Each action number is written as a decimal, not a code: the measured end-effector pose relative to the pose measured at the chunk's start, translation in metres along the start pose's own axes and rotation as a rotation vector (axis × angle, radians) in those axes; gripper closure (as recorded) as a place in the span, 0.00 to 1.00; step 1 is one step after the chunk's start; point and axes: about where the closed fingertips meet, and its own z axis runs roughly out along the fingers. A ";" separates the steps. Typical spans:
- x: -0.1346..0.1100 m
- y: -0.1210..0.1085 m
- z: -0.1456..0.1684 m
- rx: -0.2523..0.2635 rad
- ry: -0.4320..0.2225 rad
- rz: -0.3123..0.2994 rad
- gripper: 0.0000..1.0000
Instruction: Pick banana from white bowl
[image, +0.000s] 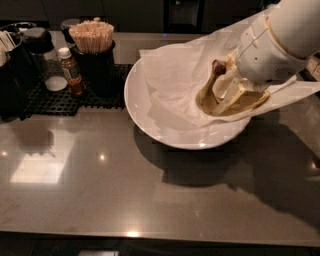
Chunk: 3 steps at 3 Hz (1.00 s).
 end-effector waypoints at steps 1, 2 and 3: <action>-0.034 -0.002 -0.019 0.032 -0.057 -0.158 1.00; -0.070 0.000 -0.040 0.071 -0.094 -0.330 1.00; -0.084 0.014 -0.068 0.165 -0.140 -0.434 1.00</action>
Offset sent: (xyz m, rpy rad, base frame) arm -0.0500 0.0773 0.0930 0.0021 -0.2993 0.4892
